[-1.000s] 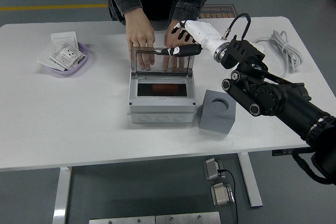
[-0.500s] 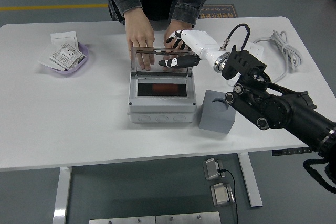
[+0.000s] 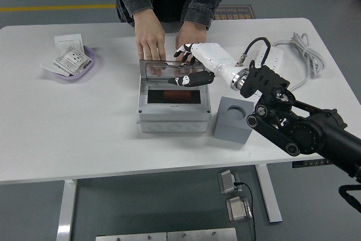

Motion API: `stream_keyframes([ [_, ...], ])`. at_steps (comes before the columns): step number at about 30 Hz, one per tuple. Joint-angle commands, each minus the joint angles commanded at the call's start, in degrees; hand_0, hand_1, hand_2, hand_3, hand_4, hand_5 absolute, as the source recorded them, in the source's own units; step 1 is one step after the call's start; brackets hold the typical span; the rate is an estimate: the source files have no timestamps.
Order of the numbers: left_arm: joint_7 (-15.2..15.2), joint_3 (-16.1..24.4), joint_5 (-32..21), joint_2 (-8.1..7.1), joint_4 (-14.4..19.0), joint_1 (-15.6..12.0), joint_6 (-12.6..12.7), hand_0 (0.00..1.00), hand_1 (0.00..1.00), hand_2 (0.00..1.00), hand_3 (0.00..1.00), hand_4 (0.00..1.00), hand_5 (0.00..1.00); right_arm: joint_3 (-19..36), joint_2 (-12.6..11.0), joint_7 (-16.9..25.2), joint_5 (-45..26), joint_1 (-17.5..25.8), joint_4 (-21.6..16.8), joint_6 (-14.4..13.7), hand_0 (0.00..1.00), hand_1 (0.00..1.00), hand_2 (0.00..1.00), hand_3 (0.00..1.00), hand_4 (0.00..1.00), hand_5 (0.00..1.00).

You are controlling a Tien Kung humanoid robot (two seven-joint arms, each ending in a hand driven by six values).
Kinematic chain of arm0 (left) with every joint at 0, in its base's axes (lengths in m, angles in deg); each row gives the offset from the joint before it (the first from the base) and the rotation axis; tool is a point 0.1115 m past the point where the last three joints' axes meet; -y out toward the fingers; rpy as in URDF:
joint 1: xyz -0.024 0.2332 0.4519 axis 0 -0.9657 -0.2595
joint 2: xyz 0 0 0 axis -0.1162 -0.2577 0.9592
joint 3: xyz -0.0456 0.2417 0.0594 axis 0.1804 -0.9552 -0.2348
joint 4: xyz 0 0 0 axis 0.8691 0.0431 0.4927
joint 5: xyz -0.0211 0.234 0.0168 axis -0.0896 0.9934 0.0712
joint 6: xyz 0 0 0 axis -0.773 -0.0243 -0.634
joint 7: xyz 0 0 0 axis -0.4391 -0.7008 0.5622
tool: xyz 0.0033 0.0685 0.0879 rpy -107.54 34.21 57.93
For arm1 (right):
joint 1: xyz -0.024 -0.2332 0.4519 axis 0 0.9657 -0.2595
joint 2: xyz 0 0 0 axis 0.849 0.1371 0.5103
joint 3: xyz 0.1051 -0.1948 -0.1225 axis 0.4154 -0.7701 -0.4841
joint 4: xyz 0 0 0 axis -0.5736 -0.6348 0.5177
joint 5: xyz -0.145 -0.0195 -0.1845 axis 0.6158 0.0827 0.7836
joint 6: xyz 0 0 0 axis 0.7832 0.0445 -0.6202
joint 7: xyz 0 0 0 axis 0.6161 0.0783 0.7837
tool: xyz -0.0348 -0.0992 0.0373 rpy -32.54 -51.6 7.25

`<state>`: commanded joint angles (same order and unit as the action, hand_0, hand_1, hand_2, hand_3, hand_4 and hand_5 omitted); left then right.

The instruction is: Pick up the cylinder from the cube,place it in the box,flap close box

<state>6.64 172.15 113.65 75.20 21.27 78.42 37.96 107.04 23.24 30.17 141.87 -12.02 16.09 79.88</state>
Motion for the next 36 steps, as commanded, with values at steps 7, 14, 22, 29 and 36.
stream_keyframes([
  [7, 0.05, -0.05, -0.08, 0.02, 0.0, -0.06, -0.02, 0.65, 0.698, 0.675, 0.712, 0.783, 0.512, -0.63, -1.9, -0.8, 0.76, 1.96, -4.8, -0.05, 0.42, 0.521, 0.648, 0.743, 0.967, 0.674],
  [14, 0.17, -0.51, -0.6, 0.2, 0.0, -0.06, -0.01, 0.648, 0.699, 0.675, 0.712, 0.783, 0.513, -2.06, -2.93, -1.1, 0.76, 3.79, -7.08, -0.17, 0.396, 0.511, 0.649, 0.744, 0.965, 0.675],
  [22, 0.15, -0.36, -0.3, 0.22, 0.0, -0.09, -0.05, 0.649, 0.699, 0.676, 0.713, 0.784, 0.513, -2.83, -3.75, -1.96, 1.71, 4.7, -9.75, 0.02, 0.365, 0.502, 0.651, 0.746, 0.96, 0.678],
  [29, 0.11, -0.34, -0.17, 0.34, 0.0, -0.08, -0.1, 0.649, 0.699, 0.676, 0.713, 0.783, 0.513, -2.46, -3.63, -2.12, 1.85, 5.55, -9.8, 0.22, 0.361, 0.503, 0.65, 0.746, 0.956, 0.676],
  [36, -0.01, 0.38, 0.57, 0.28, 0.0, -0.45, -0.18, 0.649, 0.699, 0.676, 0.713, 0.785, 0.515, 4.92, -4.28, -2.36, 4.17, 9.58, -10.3, 0.78, 0.356, 0.498, 0.656, 0.747, 0.954, 0.677],
])
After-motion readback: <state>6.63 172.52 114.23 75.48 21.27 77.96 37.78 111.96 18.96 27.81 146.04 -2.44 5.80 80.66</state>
